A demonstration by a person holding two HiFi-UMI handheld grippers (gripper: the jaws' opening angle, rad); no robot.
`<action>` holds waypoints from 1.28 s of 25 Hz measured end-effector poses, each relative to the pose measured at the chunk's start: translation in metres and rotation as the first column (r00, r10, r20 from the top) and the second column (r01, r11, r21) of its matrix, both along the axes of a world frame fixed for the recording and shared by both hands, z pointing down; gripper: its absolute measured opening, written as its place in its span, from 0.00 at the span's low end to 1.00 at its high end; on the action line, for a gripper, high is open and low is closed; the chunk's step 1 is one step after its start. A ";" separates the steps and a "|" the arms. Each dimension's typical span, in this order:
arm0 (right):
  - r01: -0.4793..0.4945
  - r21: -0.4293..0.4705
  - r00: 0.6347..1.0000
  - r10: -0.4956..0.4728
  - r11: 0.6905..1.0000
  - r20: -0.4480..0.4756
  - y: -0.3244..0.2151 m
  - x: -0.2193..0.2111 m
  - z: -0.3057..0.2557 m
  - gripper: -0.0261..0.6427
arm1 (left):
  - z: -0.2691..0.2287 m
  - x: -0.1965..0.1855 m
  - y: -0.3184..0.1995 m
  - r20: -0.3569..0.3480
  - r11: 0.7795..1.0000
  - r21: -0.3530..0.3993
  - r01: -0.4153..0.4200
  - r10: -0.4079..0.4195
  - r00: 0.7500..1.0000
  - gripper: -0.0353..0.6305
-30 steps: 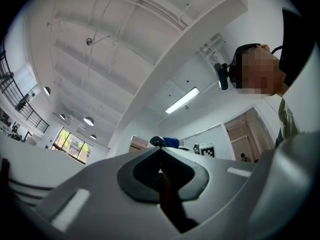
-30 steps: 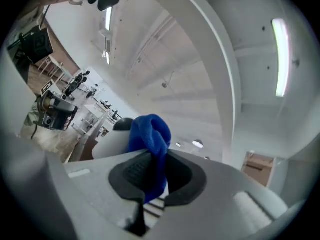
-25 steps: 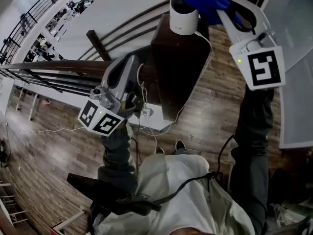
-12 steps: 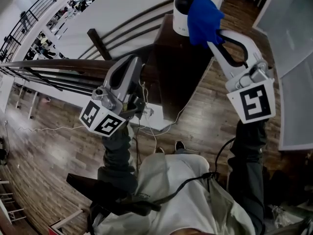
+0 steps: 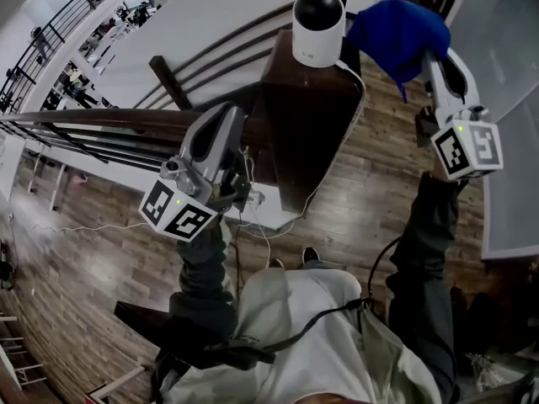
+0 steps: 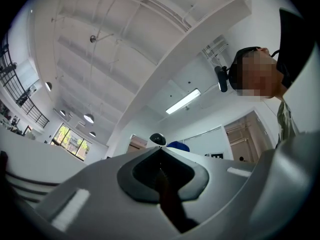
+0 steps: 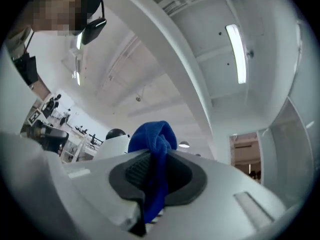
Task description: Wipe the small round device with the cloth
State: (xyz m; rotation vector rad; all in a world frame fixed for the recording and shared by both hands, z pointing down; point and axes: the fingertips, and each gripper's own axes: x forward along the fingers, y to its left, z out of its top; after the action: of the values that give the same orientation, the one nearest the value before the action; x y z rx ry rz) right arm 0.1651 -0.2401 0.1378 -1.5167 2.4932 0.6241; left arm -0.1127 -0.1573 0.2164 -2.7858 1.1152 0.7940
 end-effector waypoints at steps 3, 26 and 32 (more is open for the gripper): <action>0.052 0.017 0.997 -0.052 0.999 0.053 0.032 0.001 0.022 0.10 | 0.004 0.001 0.006 -0.007 1.000 -0.010 0.006 -0.006 1.000 0.06; 0.033 0.088 0.990 -0.020 0.996 -0.137 0.144 -0.092 0.106 0.10 | 0.045 0.049 0.030 -0.026 0.997 -0.062 0.040 -0.042 0.999 0.06; 0.045 0.113 0.989 -0.028 0.993 -0.148 0.154 -0.093 0.099 0.10 | 0.039 0.060 0.036 -0.037 0.999 -0.046 0.010 -0.012 0.999 0.06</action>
State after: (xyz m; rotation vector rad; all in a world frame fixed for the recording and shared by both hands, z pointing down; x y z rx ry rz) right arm 0.0725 -0.0861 0.2364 -1.4283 2.5334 0.8878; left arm -0.0525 -0.1214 0.2556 -2.8106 1.1681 0.8332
